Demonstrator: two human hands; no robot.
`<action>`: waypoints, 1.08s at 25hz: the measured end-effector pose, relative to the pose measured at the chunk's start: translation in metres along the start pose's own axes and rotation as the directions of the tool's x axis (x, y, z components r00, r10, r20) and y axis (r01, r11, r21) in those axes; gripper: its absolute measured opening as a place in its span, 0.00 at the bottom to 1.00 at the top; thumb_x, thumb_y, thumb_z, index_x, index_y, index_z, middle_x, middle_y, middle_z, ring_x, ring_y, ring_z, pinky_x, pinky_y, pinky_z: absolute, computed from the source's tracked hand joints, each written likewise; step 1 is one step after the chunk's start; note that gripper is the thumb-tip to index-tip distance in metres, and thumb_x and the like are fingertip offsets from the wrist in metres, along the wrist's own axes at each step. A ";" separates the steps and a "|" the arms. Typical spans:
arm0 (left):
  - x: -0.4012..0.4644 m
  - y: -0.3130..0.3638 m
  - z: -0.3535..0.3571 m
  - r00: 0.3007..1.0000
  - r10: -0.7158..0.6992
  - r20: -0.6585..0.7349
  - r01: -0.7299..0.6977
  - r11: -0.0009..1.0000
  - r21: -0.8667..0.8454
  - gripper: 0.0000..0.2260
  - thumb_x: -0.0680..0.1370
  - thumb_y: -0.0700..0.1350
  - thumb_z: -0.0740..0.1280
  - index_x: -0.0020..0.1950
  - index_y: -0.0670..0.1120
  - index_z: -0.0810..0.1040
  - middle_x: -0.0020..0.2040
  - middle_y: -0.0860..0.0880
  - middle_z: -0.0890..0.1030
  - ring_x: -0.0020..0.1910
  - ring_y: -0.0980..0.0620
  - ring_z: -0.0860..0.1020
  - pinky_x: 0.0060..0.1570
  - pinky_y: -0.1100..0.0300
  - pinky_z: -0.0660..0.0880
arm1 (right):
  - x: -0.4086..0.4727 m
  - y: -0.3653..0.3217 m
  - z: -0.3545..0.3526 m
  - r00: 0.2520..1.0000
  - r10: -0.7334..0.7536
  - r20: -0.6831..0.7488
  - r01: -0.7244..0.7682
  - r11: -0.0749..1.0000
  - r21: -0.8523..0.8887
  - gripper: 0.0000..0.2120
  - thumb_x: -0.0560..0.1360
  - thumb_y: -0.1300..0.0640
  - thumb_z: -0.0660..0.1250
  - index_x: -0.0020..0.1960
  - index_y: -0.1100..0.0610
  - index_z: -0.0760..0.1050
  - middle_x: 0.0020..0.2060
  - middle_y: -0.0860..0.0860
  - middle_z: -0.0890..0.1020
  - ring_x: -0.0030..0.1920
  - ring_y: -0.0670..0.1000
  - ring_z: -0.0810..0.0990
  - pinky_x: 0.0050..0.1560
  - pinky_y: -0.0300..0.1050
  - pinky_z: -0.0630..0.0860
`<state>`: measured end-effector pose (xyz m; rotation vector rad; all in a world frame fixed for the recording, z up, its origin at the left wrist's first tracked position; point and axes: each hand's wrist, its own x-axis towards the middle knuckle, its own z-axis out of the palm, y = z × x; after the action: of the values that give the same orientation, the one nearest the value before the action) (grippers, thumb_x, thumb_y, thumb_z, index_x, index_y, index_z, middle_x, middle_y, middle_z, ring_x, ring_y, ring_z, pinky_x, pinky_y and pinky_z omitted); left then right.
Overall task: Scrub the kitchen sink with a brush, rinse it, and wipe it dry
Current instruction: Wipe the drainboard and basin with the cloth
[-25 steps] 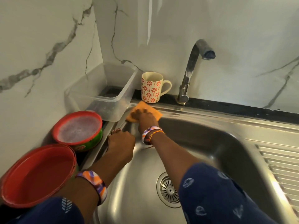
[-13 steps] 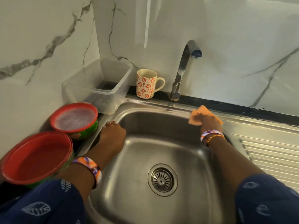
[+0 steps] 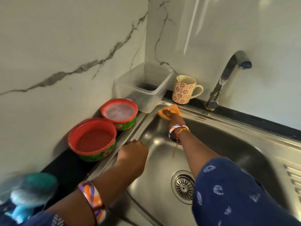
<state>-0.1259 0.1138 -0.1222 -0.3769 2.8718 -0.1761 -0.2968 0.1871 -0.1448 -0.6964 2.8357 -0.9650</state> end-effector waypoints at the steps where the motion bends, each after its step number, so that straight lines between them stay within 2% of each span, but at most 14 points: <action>1: -0.009 -0.004 0.002 1.000 -0.005 0.003 0.005 1.000 -0.004 0.18 0.78 0.34 0.60 0.69 0.41 0.68 0.66 0.44 0.71 0.66 0.45 0.72 0.58 0.55 0.73 | 0.003 -0.008 0.008 0.999 -0.031 0.034 0.029 0.998 0.055 0.18 0.77 0.73 0.50 0.59 0.69 0.75 0.50 0.60 0.78 0.58 0.58 0.76 0.46 0.22 0.68; 2: -0.018 -0.007 0.004 1.000 -0.011 0.008 0.011 1.000 -0.006 0.18 0.78 0.35 0.60 0.68 0.41 0.68 0.66 0.44 0.72 0.65 0.46 0.73 0.57 0.55 0.73 | 0.005 -0.013 0.015 0.993 -0.088 0.074 0.082 0.994 0.073 0.15 0.76 0.70 0.52 0.51 0.68 0.78 0.41 0.61 0.76 0.46 0.59 0.77 0.47 0.40 0.71; 3: -0.027 -0.011 0.004 1.000 -0.019 0.009 0.019 1.000 -0.007 0.17 0.78 0.35 0.60 0.68 0.42 0.69 0.65 0.44 0.72 0.64 0.46 0.73 0.56 0.55 0.74 | 0.005 -0.017 0.021 0.988 -0.101 0.113 0.091 0.992 0.092 0.13 0.76 0.66 0.54 0.46 0.64 0.78 0.37 0.58 0.73 0.39 0.55 0.74 0.41 0.46 0.67; 6: -0.045 -0.017 0.002 0.999 -0.035 0.003 0.035 0.999 -0.003 0.17 0.78 0.35 0.61 0.67 0.42 0.70 0.64 0.44 0.72 0.63 0.45 0.74 0.54 0.55 0.75 | -0.017 -0.026 0.025 0.974 -0.144 0.177 0.153 0.987 -0.039 0.06 0.78 0.56 0.63 0.47 0.54 0.79 0.42 0.51 0.75 0.43 0.48 0.70 0.47 0.40 0.66; 7: -0.049 -0.018 0.001 0.999 -0.042 -0.006 0.042 0.999 -0.007 0.17 0.78 0.35 0.61 0.67 0.43 0.70 0.65 0.44 0.72 0.63 0.45 0.74 0.54 0.55 0.75 | -0.029 -0.032 0.024 0.953 -0.212 0.218 0.225 0.974 -0.035 0.07 0.78 0.58 0.63 0.48 0.57 0.80 0.43 0.53 0.77 0.43 0.46 0.70 0.47 0.35 0.66; 9: -0.056 -0.018 0.006 0.998 -0.056 -0.021 0.055 0.998 -0.027 0.17 0.78 0.36 0.60 0.68 0.43 0.71 0.66 0.45 0.72 0.64 0.45 0.74 0.55 0.55 0.75 | -0.062 -0.045 0.024 0.895 -0.234 0.381 0.270 0.962 -0.043 0.15 0.78 0.65 0.60 0.63 0.62 0.75 0.53 0.52 0.77 0.50 0.44 0.72 0.45 0.25 0.62; 10: -0.061 -0.018 0.008 0.997 -0.068 -0.027 0.066 0.997 -0.050 0.17 0.79 0.36 0.59 0.67 0.43 0.71 0.66 0.45 0.73 0.64 0.45 0.74 0.55 0.55 0.75 | -0.083 -0.051 0.025 0.875 -0.211 0.437 0.253 0.967 -0.038 0.20 0.77 0.69 0.59 0.68 0.62 0.70 0.54 0.50 0.76 0.51 0.42 0.73 0.44 0.23 0.61; 11: -0.065 -0.020 0.010 0.995 -0.092 -0.031 0.089 0.992 -0.089 0.16 0.79 0.37 0.58 0.67 0.43 0.72 0.65 0.45 0.74 0.64 0.46 0.74 0.56 0.55 0.75 | -0.098 -0.054 0.028 0.850 -0.182 0.494 0.210 0.978 -0.002 0.22 0.76 0.71 0.58 0.69 0.62 0.69 0.49 0.47 0.76 0.46 0.38 0.75 0.41 0.23 0.63; 13: -0.072 -0.026 0.015 0.989 -0.143 -0.038 0.134 0.973 -0.186 0.15 0.79 0.38 0.57 0.65 0.44 0.73 0.63 0.46 0.75 0.63 0.46 0.75 0.55 0.55 0.74 | -0.130 -0.057 0.034 0.828 -0.122 0.548 0.150 0.989 -0.007 0.21 0.74 0.72 0.58 0.63 0.58 0.75 0.37 0.41 0.76 0.34 0.40 0.73 0.35 0.31 0.67; 15: -0.080 -0.029 0.018 0.989 -0.144 -0.023 0.133 0.958 -0.255 0.15 0.79 0.39 0.58 0.64 0.44 0.73 0.63 0.45 0.75 0.63 0.46 0.74 0.56 0.56 0.74 | -0.162 -0.059 0.030 0.801 -0.005 0.599 0.035 0.999 -0.039 0.16 0.71 0.65 0.60 0.53 0.50 0.76 0.33 0.45 0.75 0.35 0.48 0.71 0.33 0.37 0.68; 17: -0.086 -0.027 0.019 0.994 -0.102 0.028 0.106 0.967 -0.233 0.16 0.78 0.40 0.61 0.66 0.44 0.72 0.64 0.45 0.75 0.64 0.45 0.74 0.57 0.55 0.73 | -0.188 -0.050 0.019 0.784 0.078 0.616 -0.009 0.993 -0.114 0.09 0.70 0.59 0.59 0.45 0.49 0.76 0.28 0.46 0.75 0.35 0.50 0.70 0.31 0.36 0.68; 21: -0.093 -0.004 0.016 0.995 0.058 0.082 -0.048 0.992 -0.116 0.18 0.77 0.42 0.64 0.66 0.44 0.71 0.65 0.45 0.74 0.63 0.46 0.74 0.59 0.55 0.73 | -0.231 -0.010 -0.017 0.801 0.133 0.583 0.070 0.947 -0.313 0.16 0.75 0.61 0.56 0.53 0.47 0.79 0.42 0.50 0.76 0.43 0.49 0.70 0.46 0.37 0.66; 24: -0.100 0.035 0.012 0.965 0.249 0.082 -0.229 0.953 -0.196 0.15 0.79 0.49 0.62 0.63 0.44 0.75 0.63 0.45 0.76 0.62 0.47 0.75 0.59 0.56 0.71 | -0.263 0.011 -0.058 0.819 0.209 0.534 0.020 0.920 -0.391 0.18 0.76 0.64 0.57 0.61 0.54 0.78 0.49 0.51 0.79 0.47 0.49 0.73 0.50 0.37 0.67; 27: -0.110 0.078 0.005 0.922 0.377 0.090 -0.339 0.897 -0.282 0.17 0.80 0.51 0.60 0.60 0.41 0.78 0.61 0.42 0.79 0.59 0.46 0.77 0.54 0.57 0.71 | -0.301 0.034 -0.102 0.859 0.282 0.426 -0.057 0.882 -0.468 0.18 0.78 0.50 0.60 0.63 0.58 0.77 0.58 0.56 0.80 0.57 0.56 0.78 0.58 0.43 0.71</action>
<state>-0.0403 0.2176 -0.1149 0.1011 2.7617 0.2884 -0.0613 0.4003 -0.1070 -0.5875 2.5943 -0.0733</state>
